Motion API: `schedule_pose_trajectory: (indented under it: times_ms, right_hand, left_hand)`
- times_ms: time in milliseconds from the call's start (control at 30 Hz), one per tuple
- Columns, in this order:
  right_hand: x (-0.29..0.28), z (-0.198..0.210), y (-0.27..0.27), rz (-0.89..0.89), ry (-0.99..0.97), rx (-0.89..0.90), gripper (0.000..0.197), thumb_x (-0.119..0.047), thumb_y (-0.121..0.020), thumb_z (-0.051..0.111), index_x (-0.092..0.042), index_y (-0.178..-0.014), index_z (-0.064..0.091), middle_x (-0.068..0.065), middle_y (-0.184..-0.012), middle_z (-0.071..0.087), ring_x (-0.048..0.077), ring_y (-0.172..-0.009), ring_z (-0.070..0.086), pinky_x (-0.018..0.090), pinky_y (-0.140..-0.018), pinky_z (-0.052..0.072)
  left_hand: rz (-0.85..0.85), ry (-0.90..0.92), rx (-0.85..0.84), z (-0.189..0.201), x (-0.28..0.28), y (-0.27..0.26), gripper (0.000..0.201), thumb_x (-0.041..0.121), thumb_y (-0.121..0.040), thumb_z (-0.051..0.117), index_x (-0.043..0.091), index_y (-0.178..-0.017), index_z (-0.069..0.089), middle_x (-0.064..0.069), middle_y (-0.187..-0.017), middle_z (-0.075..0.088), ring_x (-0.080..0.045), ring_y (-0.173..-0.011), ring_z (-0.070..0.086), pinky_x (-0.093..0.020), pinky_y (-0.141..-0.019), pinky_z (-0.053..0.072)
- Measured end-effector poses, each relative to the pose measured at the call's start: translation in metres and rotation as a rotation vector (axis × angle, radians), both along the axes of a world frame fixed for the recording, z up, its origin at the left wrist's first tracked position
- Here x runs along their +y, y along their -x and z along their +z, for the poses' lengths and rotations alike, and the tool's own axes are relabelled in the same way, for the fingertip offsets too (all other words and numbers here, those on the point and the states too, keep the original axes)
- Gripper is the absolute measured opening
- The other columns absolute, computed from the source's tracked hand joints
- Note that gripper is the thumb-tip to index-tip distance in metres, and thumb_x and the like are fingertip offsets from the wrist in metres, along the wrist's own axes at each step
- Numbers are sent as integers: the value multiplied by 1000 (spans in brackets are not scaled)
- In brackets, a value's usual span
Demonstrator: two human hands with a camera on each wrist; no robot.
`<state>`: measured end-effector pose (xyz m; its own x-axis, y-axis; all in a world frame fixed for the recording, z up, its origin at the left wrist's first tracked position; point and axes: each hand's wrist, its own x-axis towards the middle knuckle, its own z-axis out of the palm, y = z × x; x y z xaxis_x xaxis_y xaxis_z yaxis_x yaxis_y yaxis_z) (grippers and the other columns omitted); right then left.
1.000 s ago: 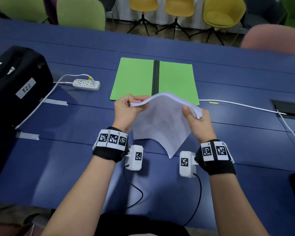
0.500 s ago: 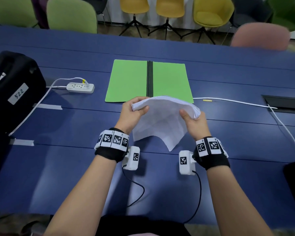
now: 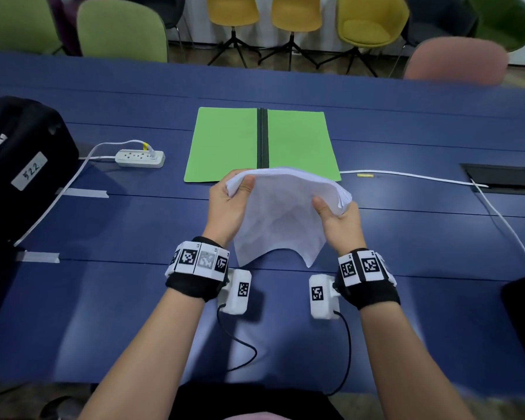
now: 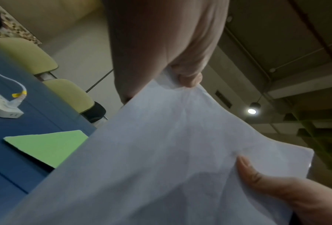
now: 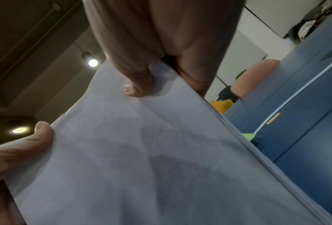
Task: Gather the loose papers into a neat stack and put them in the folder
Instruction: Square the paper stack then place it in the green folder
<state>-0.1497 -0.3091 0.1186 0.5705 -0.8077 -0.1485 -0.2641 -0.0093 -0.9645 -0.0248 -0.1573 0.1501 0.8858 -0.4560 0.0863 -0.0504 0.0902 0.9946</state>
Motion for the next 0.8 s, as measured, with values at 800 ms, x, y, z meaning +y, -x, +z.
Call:
schedule_pose_trajectory:
  times_ms: [800]
  right_hand:
    - [-22,-25,15,200,-305,93,17,-17,-87,66,-13,-104,64,2,-96,68,9,-78,65,18,-62,55]
  left_hand:
    - [-131,-351,323,-71,8,8,27,36,-95,53,15,-102,68,1,-95,70,-13,-86,67,-29,-81,53]
